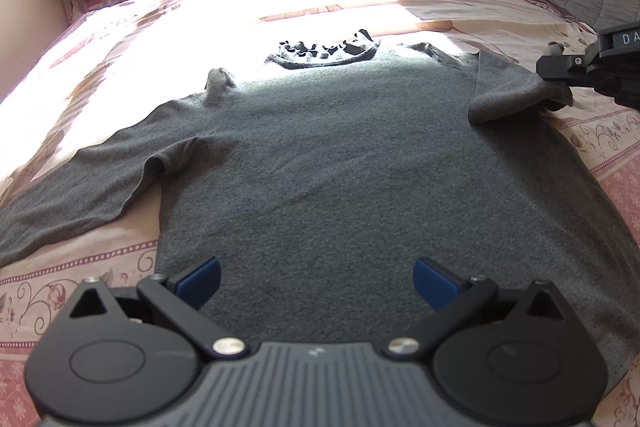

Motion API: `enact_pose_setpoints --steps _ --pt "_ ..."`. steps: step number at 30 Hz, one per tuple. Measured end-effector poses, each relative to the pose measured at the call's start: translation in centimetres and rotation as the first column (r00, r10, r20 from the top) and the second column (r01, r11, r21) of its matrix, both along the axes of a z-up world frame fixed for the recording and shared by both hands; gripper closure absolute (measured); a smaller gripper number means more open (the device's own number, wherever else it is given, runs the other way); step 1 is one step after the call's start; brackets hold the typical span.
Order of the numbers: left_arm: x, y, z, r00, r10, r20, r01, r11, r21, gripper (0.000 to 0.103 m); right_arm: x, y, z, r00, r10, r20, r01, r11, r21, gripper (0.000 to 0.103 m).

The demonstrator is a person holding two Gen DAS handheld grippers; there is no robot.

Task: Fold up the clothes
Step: 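Lift the sleeve and fold it across the sweater body with the right gripper, then lay the folded sleeve down and open the right gripper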

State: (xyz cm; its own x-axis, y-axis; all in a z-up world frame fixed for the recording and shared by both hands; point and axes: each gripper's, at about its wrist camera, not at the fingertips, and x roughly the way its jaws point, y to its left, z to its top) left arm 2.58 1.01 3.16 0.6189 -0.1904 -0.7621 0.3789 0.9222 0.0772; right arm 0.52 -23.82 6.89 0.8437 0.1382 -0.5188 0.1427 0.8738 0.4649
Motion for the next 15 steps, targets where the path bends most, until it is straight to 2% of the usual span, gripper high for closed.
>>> enact_pose_setpoints --steps 7,12,15 --pt "-0.4 -0.6 -0.6 1.000 0.007 0.030 -0.008 1.000 0.030 0.000 -0.3 1.9 -2.2 0.988 0.123 -0.089 -0.130 0.988 -0.078 0.098" --pt "-0.6 -0.5 -0.7 1.000 -0.007 0.023 0.008 0.999 -0.046 0.000 -0.6 3.1 -4.7 0.959 0.188 -0.210 -0.231 0.952 -0.200 0.096" --pt "-0.5 -0.7 -0.8 1.000 -0.011 0.002 0.011 0.997 -0.080 0.000 -1.2 3.2 -4.8 0.956 0.210 -0.207 -0.258 0.935 -0.242 0.095"
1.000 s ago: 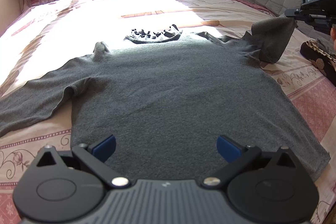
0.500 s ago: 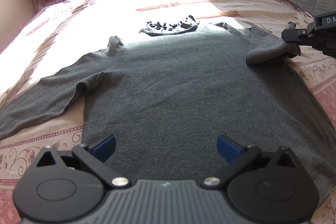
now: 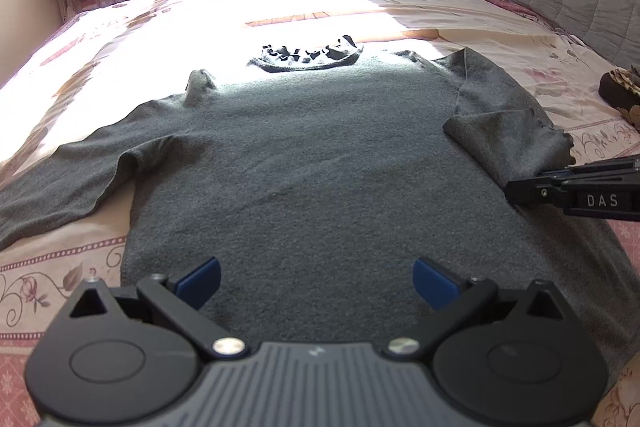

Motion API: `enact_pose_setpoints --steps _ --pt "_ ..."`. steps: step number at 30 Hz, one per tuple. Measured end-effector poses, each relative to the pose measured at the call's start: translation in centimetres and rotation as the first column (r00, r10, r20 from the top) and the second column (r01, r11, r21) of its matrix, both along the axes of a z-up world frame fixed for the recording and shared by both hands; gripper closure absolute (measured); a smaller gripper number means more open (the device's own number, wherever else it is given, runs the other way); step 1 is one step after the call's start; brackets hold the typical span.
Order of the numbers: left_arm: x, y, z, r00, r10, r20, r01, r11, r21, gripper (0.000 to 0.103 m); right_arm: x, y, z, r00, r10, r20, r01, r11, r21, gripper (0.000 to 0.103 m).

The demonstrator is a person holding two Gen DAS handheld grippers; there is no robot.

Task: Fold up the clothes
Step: 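Lay the folded sleeve down and open the right gripper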

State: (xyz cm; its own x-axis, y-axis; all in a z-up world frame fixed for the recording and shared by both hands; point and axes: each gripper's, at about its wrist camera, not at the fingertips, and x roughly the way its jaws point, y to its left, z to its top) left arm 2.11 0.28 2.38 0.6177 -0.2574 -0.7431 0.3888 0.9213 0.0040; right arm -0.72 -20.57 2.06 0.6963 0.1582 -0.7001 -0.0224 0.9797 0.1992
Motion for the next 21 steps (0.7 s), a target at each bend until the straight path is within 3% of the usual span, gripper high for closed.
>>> enact_pose_setpoints --steps 4,10,13,15,16,17,21 --pt "0.1 -0.2 0.2 1.000 0.006 -0.024 -0.008 0.998 -0.062 0.000 -0.2 -1.0 0.8 0.999 -0.022 0.025 0.021 0.999 0.050 0.071" --pt "0.3 0.5 0.8 0.999 -0.009 -0.052 -0.002 0.978 -0.210 0.000 0.5 -2.2 0.8 0.994 -0.098 0.040 0.094 0.991 0.100 0.069" --pt "0.4 1.0 0.9 0.994 -0.042 -0.098 0.009 0.948 -0.317 0.000 0.8 -2.1 0.4 0.991 -0.128 0.051 0.123 0.989 0.085 0.069" --pt "0.6 1.3 0.8 0.990 -0.051 -0.134 -0.002 0.927 -0.374 0.000 1.0 -1.8 0.3 0.988 -0.133 0.075 0.129 0.990 0.059 0.069" --pt "0.6 1.5 0.7 0.987 -0.057 -0.151 -0.009 0.916 -0.402 0.001 1.0 -1.5 0.3 0.988 -0.129 0.090 0.125 0.991 0.046 0.075" --pt "0.7 1.7 0.7 0.984 -0.063 -0.169 -0.016 0.903 -0.429 0.001 1.1 -1.2 0.4 0.987 -0.116 0.109 0.113 0.993 0.032 0.087" --pt "1.0 2.8 0.4 0.974 -0.038 -0.224 -0.079 0.867 -0.492 0.001 0.9 0.0 1.1 0.983 -0.055 0.175 0.055 0.998 0.005 0.096"
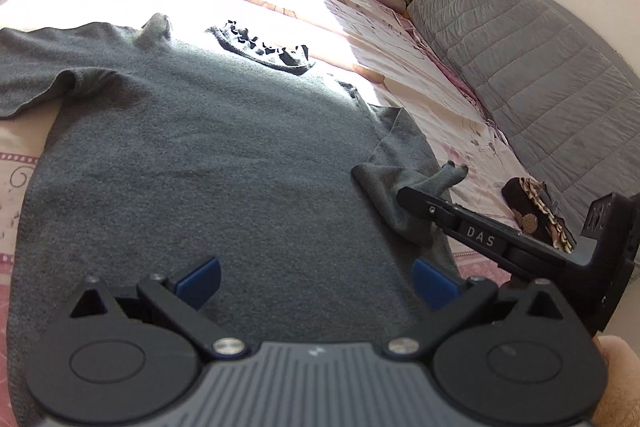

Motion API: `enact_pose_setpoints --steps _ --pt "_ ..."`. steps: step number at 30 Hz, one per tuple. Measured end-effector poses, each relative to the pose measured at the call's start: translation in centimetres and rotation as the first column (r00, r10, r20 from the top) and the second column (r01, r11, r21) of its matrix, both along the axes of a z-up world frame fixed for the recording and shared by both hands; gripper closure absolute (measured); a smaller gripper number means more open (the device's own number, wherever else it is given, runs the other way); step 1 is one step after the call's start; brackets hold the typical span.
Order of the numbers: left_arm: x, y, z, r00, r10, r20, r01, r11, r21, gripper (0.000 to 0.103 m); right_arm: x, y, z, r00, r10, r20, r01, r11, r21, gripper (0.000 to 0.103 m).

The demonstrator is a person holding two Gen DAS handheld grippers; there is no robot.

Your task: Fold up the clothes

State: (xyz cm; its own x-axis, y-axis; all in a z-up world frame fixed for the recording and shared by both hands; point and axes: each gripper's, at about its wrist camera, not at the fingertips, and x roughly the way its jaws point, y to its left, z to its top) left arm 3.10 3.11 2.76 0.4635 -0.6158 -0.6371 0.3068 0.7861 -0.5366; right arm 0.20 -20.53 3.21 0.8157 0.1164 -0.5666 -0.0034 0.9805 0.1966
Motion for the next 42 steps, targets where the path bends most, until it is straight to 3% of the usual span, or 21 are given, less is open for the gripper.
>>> enact_pose_setpoints --steps 3,6,9,12,18,20,24,27,30,31,32,34,37,40,42 --pt "0.4 1.6 -0.4 0.998 0.034 -0.059 -0.041 0.992 -0.119 0.002 -0.5 1.5 0.9 0.995 0.079 0.063 -0.076 0.996 -0.045 0.097" --pt "0.8 3.1 -0.8 0.991 0.062 -0.116 -0.091 0.961 -0.263 0.002 -1.2 3.6 1.2 0.978 0.187 0.091 -0.174 0.975 -0.138 0.097" --pt "1.1 3.9 -1.4 0.983 0.073 -0.170 -0.132 0.922 -0.365 0.004 -1.7 5.2 0.6 0.956 0.288 0.060 -0.272 0.942 -0.199 0.097" --pt "1.3 3.8 -2.1 0.973 0.077 -0.219 -0.164 0.896 -0.414 0.007 -2.3 6.6 -0.7 0.928 0.372 -0.005 -0.358 0.891 -0.278 0.097" --pt "2.0 2.8 -3.0 0.953 0.094 -0.286 -0.208 0.894 -0.397 0.014 -4.2 9.0 -2.2 0.890 0.453 -0.049 -0.414 0.759 -0.502 0.094" --pt "2.0 2.6 -3.1 0.951 0.107 -0.292 -0.219 0.897 -0.384 0.015 -4.5 9.3 -2.2 0.887 0.460 -0.044 -0.411 0.742 -0.530 0.094" --pt "2.1 2.6 -3.4 0.944 0.135 -0.301 -0.250 0.888 -0.386 0.016 -5.1 9.1 -1.3 0.883 0.469 0.004 -0.401 0.760 -0.512 0.096" --pt "2.1 2.7 -3.9 0.931 0.167 -0.326 -0.296 0.867 -0.400 0.027 -5.7 8.4 -0.1 0.878 0.475 0.059 -0.405 0.802 -0.440 0.096" --pt "2.1 2.8 -4.4 0.915 0.196 -0.351 -0.342 0.838 -0.425 0.065 -5.9 8.0 0.7 0.875 0.477 0.085 -0.415 0.829 -0.375 0.096" --pt "2.0 2.9 -4.5 0.913 0.214 -0.346 -0.356 0.833 -0.423 0.091 -5.9 8.0 0.7 0.876 0.474 0.083 -0.414 0.831 -0.371 0.096" --pt "1.7 2.9 -4.1 0.914 0.244 -0.324 -0.367 0.839 -0.403 0.099 -5.9 8.0 0.6 0.879 0.471 0.077 -0.412 0.830 -0.376 0.096" --pt "0.8 3.0 -3.1 0.918 0.303 -0.254 -0.380 0.855 -0.354 0.100 -5.9 7.9 0.1 0.889 0.454 0.066 -0.392 0.827 -0.404 0.093" --pt "-0.8 3.1 -1.2 0.918 0.378 -0.120 -0.397 0.877 -0.271 0.100 -5.3 7.2 -0.9 0.917 0.394 0.059 -0.325 0.826 -0.461 0.068" --pt "-2.6 3.5 0.4 0.898 0.440 0.019 -0.429 0.885 -0.180 0.100 -4.4 5.8 -1.9 0.946 0.319 0.050 -0.248 0.817 -0.521 0.066" --pt "-3.8 4.3 0.7 0.879 0.473 0.063 -0.461 0.876 -0.143 0.100 -3.6 4.8 -2.4 0.961 0.273 0.046 -0.200 0.801 -0.564 0.064"
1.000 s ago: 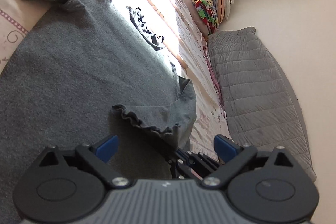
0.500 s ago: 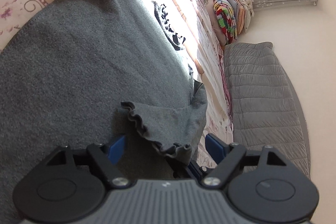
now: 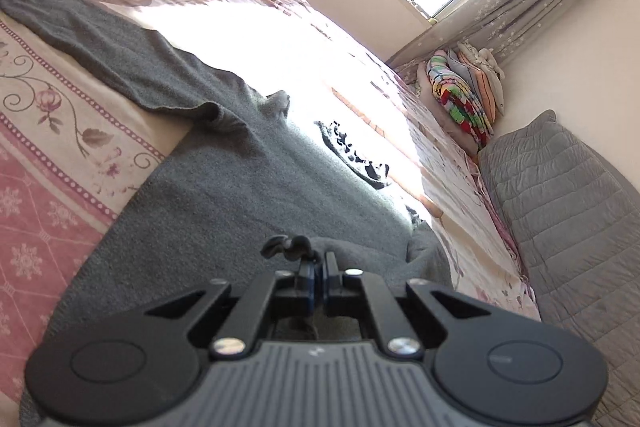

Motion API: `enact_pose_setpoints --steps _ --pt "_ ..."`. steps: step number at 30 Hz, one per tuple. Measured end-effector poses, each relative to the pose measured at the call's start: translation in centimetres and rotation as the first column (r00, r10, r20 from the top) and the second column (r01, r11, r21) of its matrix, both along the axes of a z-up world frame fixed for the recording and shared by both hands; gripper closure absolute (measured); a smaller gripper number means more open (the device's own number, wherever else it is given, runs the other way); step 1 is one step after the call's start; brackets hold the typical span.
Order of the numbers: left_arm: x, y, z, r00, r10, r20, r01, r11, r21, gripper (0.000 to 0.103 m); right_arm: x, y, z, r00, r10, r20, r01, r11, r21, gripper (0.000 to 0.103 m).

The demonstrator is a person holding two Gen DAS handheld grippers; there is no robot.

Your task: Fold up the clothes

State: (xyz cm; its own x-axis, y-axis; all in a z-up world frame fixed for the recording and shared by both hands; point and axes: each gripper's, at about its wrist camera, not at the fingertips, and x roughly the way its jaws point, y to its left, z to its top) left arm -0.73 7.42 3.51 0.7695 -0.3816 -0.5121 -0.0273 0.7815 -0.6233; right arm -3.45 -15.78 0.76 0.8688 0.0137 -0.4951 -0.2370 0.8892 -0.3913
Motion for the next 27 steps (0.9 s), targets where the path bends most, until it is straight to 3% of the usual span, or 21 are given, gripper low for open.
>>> enact_pose_setpoints --steps 6,10,14,15,16,21,24,27 --pt "-1.8 1.9 -0.1 0.997 0.078 0.003 -0.078 0.994 0.071 0.100 3.1 -2.7 -1.2 0.995 -0.088 0.042 0.094 0.985 -0.146 0.060" --pt "-1.5 2.7 -0.9 0.995 0.079 -0.057 -0.076 0.995 0.063 0.099 4.6 -3.6 -2.6 0.991 -0.100 0.091 0.124 0.939 -0.320 0.060" --pt "-1.2 2.5 -1.7 0.991 0.092 -0.098 -0.087 0.995 0.054 0.099 5.2 -4.5 -2.6 0.992 -0.094 0.087 0.118 0.935 -0.335 0.070" --pt "-1.3 2.5 -1.7 0.991 0.094 -0.095 -0.089 0.995 0.055 0.099 5.3 -4.6 -2.7 0.992 -0.098 0.084 0.122 0.930 -0.346 0.077" --pt "-1.5 2.4 -1.5 0.992 0.091 -0.090 -0.086 0.995 0.053 0.099 5.6 -4.8 -2.8 0.990 -0.112 0.081 0.134 0.923 -0.360 0.099" --pt "-2.3 1.6 -1.6 0.993 0.040 -0.112 -0.037 0.999 0.035 0.099 6.4 -6.5 -2.6 0.975 -0.211 0.065 0.221 0.912 -0.345 0.101" --pt "-2.5 1.1 -2.8 0.986 0.016 -0.167 -0.010 0.999 0.035 0.099 6.7 -6.7 -3.2 0.973 -0.225 0.042 0.224 0.902 -0.369 0.100" --pt "-2.7 1.0 -2.6 0.988 0.014 -0.156 -0.006 0.999 0.054 0.097 6.7 -6.7 -3.4 0.973 -0.227 0.036 0.224 0.901 -0.371 0.100"
